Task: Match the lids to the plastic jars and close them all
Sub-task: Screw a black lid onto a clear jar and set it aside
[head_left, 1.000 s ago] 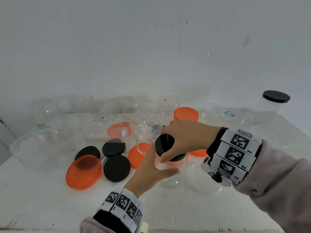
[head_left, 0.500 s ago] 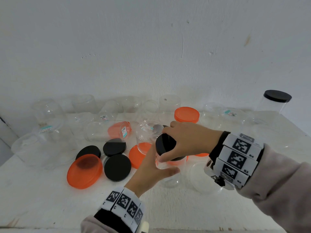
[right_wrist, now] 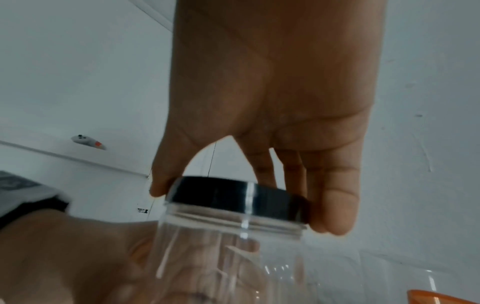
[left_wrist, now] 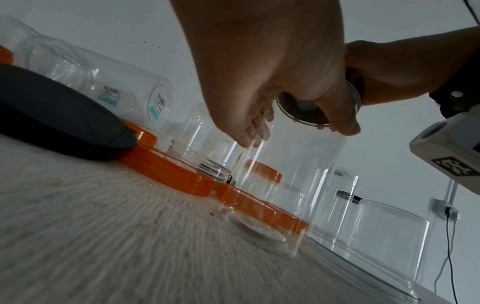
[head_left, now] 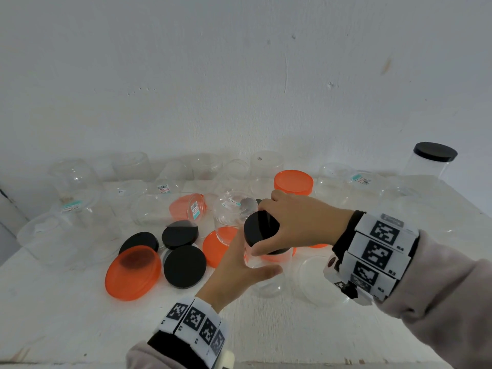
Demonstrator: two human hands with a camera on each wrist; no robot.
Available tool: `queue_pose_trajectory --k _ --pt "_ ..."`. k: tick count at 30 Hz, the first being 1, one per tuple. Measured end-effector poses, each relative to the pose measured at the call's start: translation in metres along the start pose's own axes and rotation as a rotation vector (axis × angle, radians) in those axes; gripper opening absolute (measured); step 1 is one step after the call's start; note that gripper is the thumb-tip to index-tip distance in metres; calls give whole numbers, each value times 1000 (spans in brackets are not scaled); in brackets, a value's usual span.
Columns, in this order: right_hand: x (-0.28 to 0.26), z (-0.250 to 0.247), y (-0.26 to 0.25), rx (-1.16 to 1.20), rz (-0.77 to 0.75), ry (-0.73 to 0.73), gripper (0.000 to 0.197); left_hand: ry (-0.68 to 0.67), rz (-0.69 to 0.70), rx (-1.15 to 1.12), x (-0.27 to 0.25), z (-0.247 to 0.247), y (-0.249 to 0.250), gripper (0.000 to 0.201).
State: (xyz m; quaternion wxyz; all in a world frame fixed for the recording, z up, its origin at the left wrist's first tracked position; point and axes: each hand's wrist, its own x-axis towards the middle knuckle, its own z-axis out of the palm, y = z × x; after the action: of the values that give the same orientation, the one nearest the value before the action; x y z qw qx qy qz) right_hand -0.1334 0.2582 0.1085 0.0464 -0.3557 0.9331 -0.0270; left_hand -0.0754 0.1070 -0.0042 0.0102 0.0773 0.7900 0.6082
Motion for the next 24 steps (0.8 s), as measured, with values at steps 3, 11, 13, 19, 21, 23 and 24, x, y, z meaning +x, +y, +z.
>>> queue_pose_trajectory --k 3,11,13,19,21,23,24 --pt "1 -6 2 71 -6 -112 69 3 2 -4 0 0 0 81" --pt "5 -11 5 104 -38 -213 75 9 4 9 1 0 -1 80" --pt "5 -8 3 64 -23 -172 74 3 -1 0 1 0 -1 80" --pt "5 -16 5 129 -46 -276 78 11 -4 7 1 0 0 77" --pt "5 -18 6 129 -86 -293 81 13 -1 13 0 0 0 76" --pt "6 -17 6 127 -91 -269 79 15 2 10 0 0 0 76" --pt "6 -16 6 127 -77 -253 78 16 4 5 0 1 0 77"
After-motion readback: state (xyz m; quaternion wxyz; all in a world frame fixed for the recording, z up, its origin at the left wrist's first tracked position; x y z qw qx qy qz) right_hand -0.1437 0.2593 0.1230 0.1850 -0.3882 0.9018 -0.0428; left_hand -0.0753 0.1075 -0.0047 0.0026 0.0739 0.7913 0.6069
